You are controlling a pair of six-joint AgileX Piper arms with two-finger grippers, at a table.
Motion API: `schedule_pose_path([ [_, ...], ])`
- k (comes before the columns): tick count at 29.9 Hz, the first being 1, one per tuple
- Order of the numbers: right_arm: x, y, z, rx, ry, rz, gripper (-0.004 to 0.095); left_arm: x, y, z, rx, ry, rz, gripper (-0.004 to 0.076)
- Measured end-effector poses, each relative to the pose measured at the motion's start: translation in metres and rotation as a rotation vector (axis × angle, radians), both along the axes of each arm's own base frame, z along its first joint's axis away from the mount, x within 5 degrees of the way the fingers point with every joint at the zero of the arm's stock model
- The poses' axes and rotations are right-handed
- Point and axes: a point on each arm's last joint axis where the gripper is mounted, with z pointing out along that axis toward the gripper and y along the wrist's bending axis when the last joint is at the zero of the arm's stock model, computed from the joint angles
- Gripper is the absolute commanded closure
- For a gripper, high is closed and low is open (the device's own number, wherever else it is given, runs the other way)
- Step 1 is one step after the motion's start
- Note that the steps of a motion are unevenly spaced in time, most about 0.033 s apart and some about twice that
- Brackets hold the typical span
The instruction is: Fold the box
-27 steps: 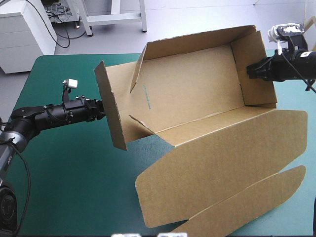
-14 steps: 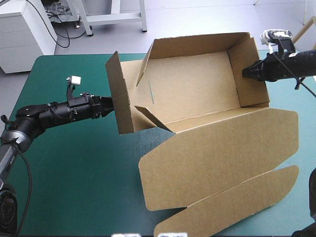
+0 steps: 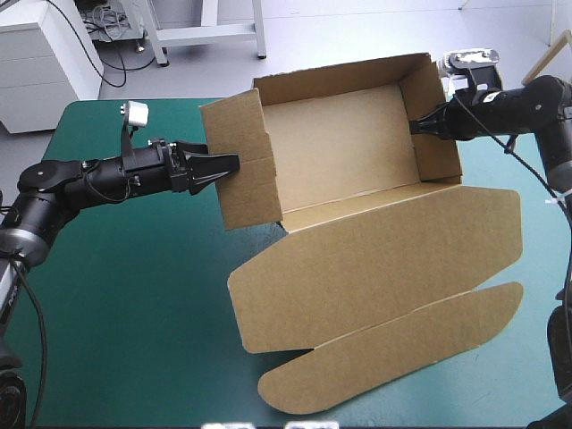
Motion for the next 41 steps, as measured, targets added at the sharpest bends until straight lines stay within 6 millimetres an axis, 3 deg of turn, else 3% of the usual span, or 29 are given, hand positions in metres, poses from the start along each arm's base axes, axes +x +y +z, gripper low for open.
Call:
schedule_pose_path([
  [11, 0.004, 0.019, 0.006, 0.02, -0.076, 0.001, 0.0919, 0.0, -0.002, 0.002, -0.005, 0.005, -0.006, 0.0177],
  [21, 0.004, 0.04, 0.006, -0.053, -0.111, -0.029, 0.0917, -0.003, -0.024, 0.002, 0.035, -0.007, -0.035, 0.0178],
  [31, 0.008, 0.057, 0.008, -0.082, -0.182, -0.056, 0.0913, 0.01, -0.04, 0.004, 0.259, 0.008, 0.181, 0.0184],
  [37, 0.008, 0.064, 0.008, -0.069, -0.197, -0.07, 0.0912, 0.01, -0.058, 0.018, 0.431, -0.004, 0.316, 0.0285],
  [41, 0.007, 0.066, 0.008, -0.046, -0.188, -0.083, 0.0912, 0.01, -0.065, 0.029, 0.501, 0.001, 0.406, 0.0297],
])
